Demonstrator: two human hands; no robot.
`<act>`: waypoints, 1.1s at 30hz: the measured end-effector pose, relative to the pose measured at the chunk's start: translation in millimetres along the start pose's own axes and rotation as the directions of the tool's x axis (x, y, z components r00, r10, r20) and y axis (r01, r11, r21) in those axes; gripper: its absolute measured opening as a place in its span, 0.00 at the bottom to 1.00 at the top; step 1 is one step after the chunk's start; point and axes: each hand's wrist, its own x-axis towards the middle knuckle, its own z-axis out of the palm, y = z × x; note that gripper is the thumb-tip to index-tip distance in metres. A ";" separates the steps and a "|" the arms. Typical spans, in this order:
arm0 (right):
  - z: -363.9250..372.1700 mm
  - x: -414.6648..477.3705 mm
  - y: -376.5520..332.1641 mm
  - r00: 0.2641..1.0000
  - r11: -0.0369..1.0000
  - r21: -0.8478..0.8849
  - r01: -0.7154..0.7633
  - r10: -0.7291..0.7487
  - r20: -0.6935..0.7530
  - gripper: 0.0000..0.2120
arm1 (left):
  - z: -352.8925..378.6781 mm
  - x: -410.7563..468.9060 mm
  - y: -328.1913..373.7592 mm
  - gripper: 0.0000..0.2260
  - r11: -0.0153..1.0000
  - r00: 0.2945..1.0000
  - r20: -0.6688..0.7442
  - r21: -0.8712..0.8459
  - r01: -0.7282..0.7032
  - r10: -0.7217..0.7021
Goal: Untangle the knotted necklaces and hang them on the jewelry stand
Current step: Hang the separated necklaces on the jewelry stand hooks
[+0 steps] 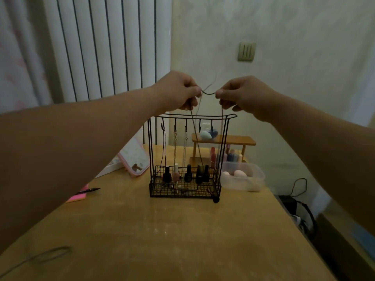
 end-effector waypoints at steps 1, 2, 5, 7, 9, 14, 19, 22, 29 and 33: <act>-2.5 3.6 -0.4 1.000 1.000 -0.009 0.003 -0.003 -0.014 0.08 | -0.4 4.4 2.4 0.09 1.000 1.000 -0.006 0.009 -0.010 0.010; -4.8 6.9 -0.7 1.000 1.000 -0.014 0.005 -0.005 -0.031 0.08 | -0.8 8.6 4.2 0.09 1.000 1.000 -0.011 0.015 -0.019 0.019; -11.3 17.6 -0.8 0.998 1.000 -0.015 0.004 -0.005 -0.069 0.09 | -2.6 19.9 7.5 0.10 0.999 0.999 -0.019 0.024 -0.030 0.031; -12.9 24.5 0.7 0.997 1.000 -0.012 0.001 -0.002 -0.078 0.10 | -3.7 25.7 7.8 0.10 0.999 0.999 -0.022 0.031 -0.027 0.027; -12.5 30.6 4.3 0.996 1.000 -0.007 -0.007 0.006 -0.087 0.10 | -4.4 30.7 6.0 0.10 0.999 0.999 -0.033 0.040 -0.015 0.016; -3.0 39.1 14.5 0.996 1.000 0.005 -0.017 0.017 -0.091 0.10 | -3.0 37.2 -5.2 0.10 0.997 0.999 -0.039 0.073 0.017 -0.014; 10.3 43.0 26.8 0.995 1.000 0.004 -0.024 0.024 -0.100 0.10 | 3.1 40.9 -18.8 0.10 0.995 0.999 -0.037 0.089 0.035 -0.032; 15.4 44.3 32.7 0.995 1.000 -0.007 -0.029 0.028 -0.100 0.11 | 7.7 42.7 -25.5 0.10 0.994 0.999 -0.036 0.101 0.040 -0.037; 23.0 42.7 48.1 0.993 0.999 -0.040 -0.037 0.032 -0.112 0.09 | 18.7 45.1 -34.6 0.09 0.982 1.000 0.004 0.185 0.020 -0.021; 29.0 36.4 57.5 0.995 0.998 -0.031 -0.045 0.042 -0.086 0.09 | 22.7 41.9 -39.0 0.07 0.975 0.999 0.036 0.224 -0.003 -0.006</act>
